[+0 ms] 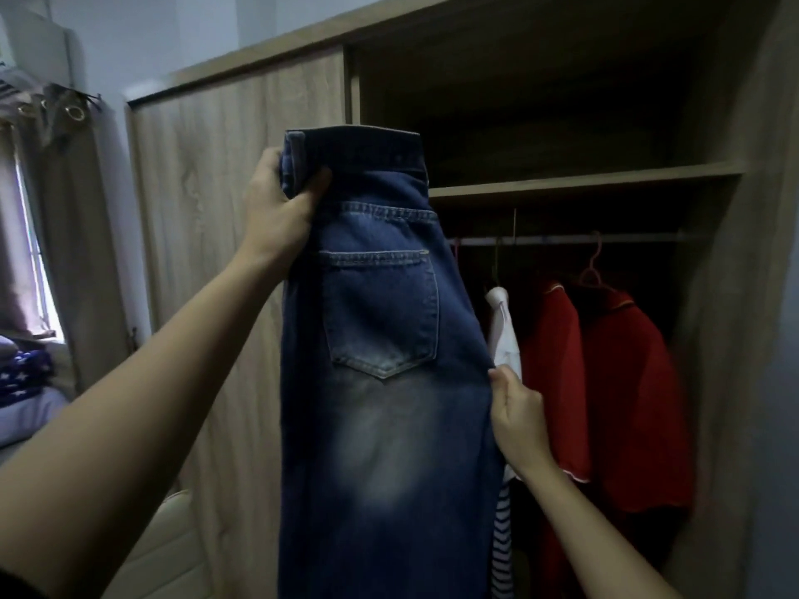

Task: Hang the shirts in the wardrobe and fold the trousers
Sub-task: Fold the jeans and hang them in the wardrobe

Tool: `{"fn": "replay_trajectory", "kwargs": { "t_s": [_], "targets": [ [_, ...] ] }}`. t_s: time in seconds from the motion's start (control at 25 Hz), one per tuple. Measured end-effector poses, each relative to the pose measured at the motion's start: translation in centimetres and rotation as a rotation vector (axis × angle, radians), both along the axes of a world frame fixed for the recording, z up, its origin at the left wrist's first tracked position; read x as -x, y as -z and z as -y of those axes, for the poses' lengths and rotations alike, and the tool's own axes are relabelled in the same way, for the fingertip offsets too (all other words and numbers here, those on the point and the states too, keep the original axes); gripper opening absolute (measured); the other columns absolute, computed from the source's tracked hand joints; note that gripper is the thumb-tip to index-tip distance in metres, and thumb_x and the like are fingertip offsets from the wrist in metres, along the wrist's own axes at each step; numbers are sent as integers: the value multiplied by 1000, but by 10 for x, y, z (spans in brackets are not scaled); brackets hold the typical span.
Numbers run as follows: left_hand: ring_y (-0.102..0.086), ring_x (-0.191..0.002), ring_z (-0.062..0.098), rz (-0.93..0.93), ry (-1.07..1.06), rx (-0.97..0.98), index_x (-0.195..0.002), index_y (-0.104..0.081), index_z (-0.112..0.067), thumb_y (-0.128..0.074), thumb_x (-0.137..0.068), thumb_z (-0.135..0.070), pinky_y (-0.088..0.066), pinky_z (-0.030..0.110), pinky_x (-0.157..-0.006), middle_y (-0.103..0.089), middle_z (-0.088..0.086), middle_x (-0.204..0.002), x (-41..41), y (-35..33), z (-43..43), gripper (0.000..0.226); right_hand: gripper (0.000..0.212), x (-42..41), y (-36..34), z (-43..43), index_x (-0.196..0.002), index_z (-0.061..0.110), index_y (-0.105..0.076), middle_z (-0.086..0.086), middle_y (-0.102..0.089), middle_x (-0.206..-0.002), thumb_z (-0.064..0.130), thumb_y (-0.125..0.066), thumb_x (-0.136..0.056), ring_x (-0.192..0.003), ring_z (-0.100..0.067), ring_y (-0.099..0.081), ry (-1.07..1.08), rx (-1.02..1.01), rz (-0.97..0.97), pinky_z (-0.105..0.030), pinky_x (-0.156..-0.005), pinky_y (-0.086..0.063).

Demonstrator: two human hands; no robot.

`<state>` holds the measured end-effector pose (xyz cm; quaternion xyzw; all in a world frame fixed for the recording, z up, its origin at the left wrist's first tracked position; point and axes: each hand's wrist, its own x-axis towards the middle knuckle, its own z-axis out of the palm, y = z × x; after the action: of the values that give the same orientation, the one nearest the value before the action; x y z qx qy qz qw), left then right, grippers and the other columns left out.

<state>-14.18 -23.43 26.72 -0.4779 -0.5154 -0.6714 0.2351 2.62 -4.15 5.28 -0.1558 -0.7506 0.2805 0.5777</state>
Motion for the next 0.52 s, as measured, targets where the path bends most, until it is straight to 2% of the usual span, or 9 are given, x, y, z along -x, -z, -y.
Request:
{"fn": "replay_trajectory", "kwargs": {
  "t_s": [0.04, 0.08, 0.12, 0.16, 0.24, 0.36, 0.44, 0.52],
  "targets": [
    [-62, -96, 21, -1, 35, -13, -110, -53, -12, -64, -85, -25, -53, 42, -87, -63, 9, -104, 4, 3, 1, 29, 31, 2, -2, 0, -74, 22, -50, -2, -56, -59, 42, -33, -92, -53, -5, -51, -94, 35, 7, -13, -48, -33],
    [-62, -95, 21, -6, 56, -25, -111, -53, -10, -63, -86, -24, -52, 43, -87, -63, 9, -104, 5, 5, 3, 30, 29, 6, -2, 0, -89, 22, -56, 5, -63, -75, 44, -36, -92, -66, 1, -58, -235, 88, 38, -13, -59, -42],
    [-61, -94, 20, -9, 95, -38, -111, -52, -8, -62, -88, -21, -51, 42, -87, -62, 9, -103, 7, 6, 4, 29, 32, 9, -3, 3, -105, 24, -56, 13, -67, -92, 48, -41, -91, -82, 7, -61, -348, 139, 77, -12, -71, -47],
    [-60, -93, 17, -18, 127, -42, -110, -52, -9, -60, -89, -16, -51, 39, -86, -62, 6, -102, 5, 7, 7, 24, 33, 12, -5, 6, -113, 26, -55, 18, -67, -100, 48, -47, -90, -93, 9, -61, -418, 158, 115, -11, -78, -48],
    [-60, -92, 11, -75, 177, -8, -106, -52, -16, -56, -92, -9, -51, 30, -84, -62, 0, -99, 0, 10, 15, 16, 13, 15, -9, 10, -100, 28, -62, 20, -72, -91, 32, -54, -91, -89, 5, -65, -459, 170, 133, -12, -76, -48],
    [-63, -91, 6, -101, 188, 86, -106, -54, -25, -55, -93, -9, -52, 23, -78, -63, -3, -101, 13, 1, 27, 21, 17, 17, -16, 17, -94, 24, -62, 24, -71, -88, 14, -49, -94, -85, 6, -65, -538, 173, 93, -8, -72, -47],
    [-66, -89, 10, 71, 179, 162, -115, -53, -18, -57, -92, -20, -53, 24, -74, -66, 3, -105, 36, -13, 29, 23, 16, 19, -23, 24, -95, 18, -64, 16, -73, -87, 15, -49, -94, -84, 4, -65, -574, 180, 75, -10, -71, -48],
    [-69, -83, 15, 422, 400, 272, -119, -58, -9, -53, -90, -39, -57, 26, -67, -71, 6, -99, 59, 5, 32, 43, 18, 26, -29, 31, -97, 11, -65, 5, -73, -87, 19, -50, -94, -85, -3, -67, -611, 230, 78, -15, -72, -50]
  ]
}}
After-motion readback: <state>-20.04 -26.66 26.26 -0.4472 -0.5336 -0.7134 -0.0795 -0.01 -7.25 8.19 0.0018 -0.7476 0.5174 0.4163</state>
